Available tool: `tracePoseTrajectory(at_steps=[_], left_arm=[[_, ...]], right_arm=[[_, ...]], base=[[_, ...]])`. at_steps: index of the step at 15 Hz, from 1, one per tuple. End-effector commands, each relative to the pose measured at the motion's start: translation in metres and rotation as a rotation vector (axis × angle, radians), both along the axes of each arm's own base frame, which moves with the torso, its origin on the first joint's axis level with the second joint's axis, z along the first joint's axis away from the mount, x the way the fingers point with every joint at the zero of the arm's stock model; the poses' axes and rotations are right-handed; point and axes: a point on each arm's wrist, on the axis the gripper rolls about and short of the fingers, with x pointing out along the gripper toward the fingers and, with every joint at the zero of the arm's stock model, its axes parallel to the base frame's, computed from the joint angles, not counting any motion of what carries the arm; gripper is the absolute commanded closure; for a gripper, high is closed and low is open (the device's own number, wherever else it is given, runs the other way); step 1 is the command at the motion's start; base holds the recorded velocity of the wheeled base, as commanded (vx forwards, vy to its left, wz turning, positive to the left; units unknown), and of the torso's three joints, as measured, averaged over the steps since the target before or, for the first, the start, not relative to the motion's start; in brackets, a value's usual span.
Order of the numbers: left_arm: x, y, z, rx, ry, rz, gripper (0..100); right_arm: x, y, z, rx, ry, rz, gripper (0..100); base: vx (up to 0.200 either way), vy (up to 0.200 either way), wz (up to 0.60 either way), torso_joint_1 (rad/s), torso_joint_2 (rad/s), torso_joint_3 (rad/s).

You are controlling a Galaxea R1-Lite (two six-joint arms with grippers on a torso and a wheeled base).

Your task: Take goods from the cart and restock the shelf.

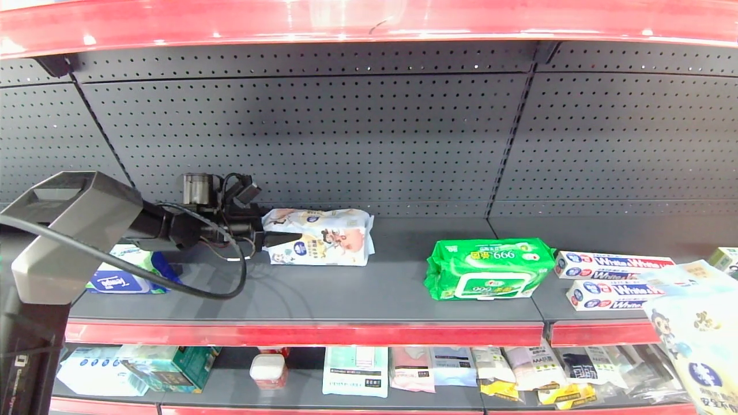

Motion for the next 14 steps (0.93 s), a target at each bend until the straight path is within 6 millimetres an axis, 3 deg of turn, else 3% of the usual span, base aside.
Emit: tracePoseTrajectory(at_steps=[1,7,11,14], left_arm=[[0.000,0.000,0.003,0.000,-0.008,0.002,100],[-0.001,0.001,0.003,-0.006,-0.009,-0.009,100],[-0.022,0.002,0.027,-0.026,-0.014,-0.039,100],[-0.034,0.011,0.028,-0.034,-0.011,-0.048,100]], right_arm=[[0.000,0.000,-0.001,0.000,0.004,0.001,100],[0.000,0.000,0.000,0.000,0.000,0.001,100],[0.000,0.000,-0.003,0.000,0.007,0.001,100],[0.000,0.000,-0.003,0.000,0.009,0.001,100]], base=[[0.000,0.000,0.00,0.000,0.00,0.000],[0.000,0.000,0.00,0.000,0.00,0.000],[0.000,0.000,0.00,0.000,0.00,0.000],[0.000,0.000,0.00,0.000,0.00,0.000]])
